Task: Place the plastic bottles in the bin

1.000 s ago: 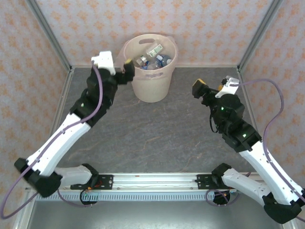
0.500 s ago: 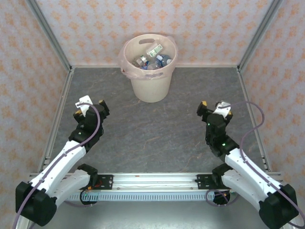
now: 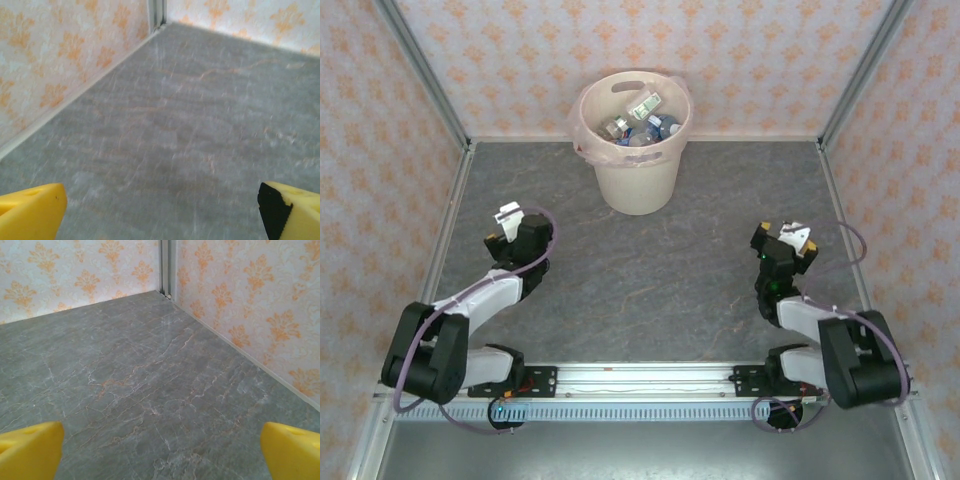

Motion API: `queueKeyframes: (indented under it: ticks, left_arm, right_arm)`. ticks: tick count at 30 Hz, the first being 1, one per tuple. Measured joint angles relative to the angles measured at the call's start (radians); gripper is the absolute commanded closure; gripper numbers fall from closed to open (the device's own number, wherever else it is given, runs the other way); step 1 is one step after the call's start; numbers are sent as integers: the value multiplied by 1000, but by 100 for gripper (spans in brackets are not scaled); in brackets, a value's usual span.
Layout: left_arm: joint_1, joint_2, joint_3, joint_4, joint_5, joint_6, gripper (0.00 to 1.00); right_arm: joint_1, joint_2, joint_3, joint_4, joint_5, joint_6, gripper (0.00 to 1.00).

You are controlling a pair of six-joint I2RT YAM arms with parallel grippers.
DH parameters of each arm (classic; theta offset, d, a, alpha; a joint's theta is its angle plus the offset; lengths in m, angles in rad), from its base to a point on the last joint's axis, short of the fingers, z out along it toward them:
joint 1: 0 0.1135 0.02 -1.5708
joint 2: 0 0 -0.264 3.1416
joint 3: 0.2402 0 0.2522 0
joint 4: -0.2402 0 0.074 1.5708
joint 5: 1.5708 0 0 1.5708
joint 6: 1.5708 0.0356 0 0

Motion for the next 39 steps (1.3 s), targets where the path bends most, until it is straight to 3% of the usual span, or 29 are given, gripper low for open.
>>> queueKeyframes:
  ticks: [7,14,25,33,39]
  left_arm:
    - [34,114,-3,322,35,130,0]
    - [127,156,8,428,85,156,0]
    - [134,195,49,439,177,172,0]
    - [134,87,-61,453,204,197,0]
    - [134,111,-229,663,219,249,0]
  right_arm:
    - [-53,147,66,91,-118,-10,0]
    - [-56,222,61,227,-215,-3,0]
    - [-61,248,2,376,-282,-4,0]
    - [-62,248,2,379,-294,-4,0]
    - [-62,248,2,385,-297,-3,0]
